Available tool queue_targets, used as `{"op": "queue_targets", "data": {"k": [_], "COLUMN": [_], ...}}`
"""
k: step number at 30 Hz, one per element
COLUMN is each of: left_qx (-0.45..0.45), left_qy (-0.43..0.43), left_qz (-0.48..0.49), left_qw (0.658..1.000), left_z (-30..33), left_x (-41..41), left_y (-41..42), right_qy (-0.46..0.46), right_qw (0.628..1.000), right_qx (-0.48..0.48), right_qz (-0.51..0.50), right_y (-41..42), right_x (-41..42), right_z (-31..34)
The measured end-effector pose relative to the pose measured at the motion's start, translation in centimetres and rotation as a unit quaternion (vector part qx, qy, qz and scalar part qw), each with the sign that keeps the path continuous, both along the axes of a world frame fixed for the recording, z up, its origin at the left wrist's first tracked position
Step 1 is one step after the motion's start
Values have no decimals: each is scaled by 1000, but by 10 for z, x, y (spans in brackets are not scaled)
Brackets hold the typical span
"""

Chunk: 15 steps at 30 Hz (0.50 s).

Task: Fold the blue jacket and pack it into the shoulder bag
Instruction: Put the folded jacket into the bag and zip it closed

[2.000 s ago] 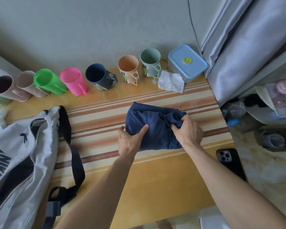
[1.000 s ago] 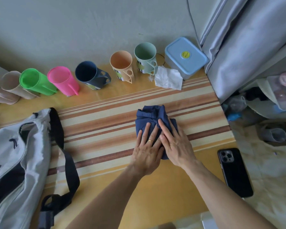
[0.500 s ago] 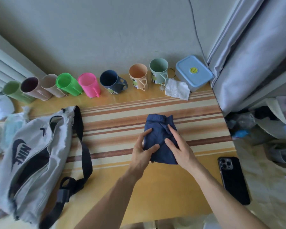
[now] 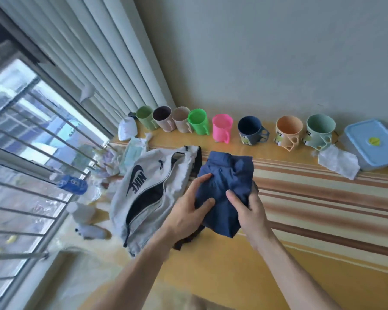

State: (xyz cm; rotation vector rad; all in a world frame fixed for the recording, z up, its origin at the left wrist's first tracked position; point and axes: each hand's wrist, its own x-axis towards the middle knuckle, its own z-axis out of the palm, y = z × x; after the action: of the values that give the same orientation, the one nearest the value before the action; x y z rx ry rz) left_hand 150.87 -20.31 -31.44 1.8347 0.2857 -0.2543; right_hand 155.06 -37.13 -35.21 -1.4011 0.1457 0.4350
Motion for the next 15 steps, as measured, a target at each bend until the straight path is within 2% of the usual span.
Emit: {"op": "queue_targets", "data": {"k": [2, 3, 4, 6, 7, 8, 10, 11, 15], "left_qx": [60, 115, 211, 450, 523, 554, 557, 540, 453], "left_qy": [-12, -25, -47, -54, -13, 43, 132, 154, 129], "left_qz": [7, 26, 44, 14, -20, -57, -120, -128, -68], "left_qw": [998, 993, 975, 891, 852, 829, 811, 817, 880], "left_z": [3, -1, -7, -34, -48, -63, -83, -89, -91], "left_x": [-4, -7, -10, -14, -16, -17, -16, -14, -6], "left_y": [37, 59, 82, 128, 147, 164, 191, 203, 251], "right_qy": [-30, -40, -50, -57, -53, -48, -33, -25, 23], "right_qw": [998, 996, 993, 986, 983, 981, 979, 977, 972], "right_qx": [-46, -72, -102, -155, -173, -184, -201, -207, -231], "right_qz": [10, 15, 20, 25, 23, 23, 27, 33, 37], "right_y": [36, 53, 69, 96, 109, 120, 142, 153, 197], "right_x": [3, 4, 5, 7, 6, 5, 3, 2, -1], "right_z": [-2, -5, -7, -14, -18, -22, -28, -32, -47]}}
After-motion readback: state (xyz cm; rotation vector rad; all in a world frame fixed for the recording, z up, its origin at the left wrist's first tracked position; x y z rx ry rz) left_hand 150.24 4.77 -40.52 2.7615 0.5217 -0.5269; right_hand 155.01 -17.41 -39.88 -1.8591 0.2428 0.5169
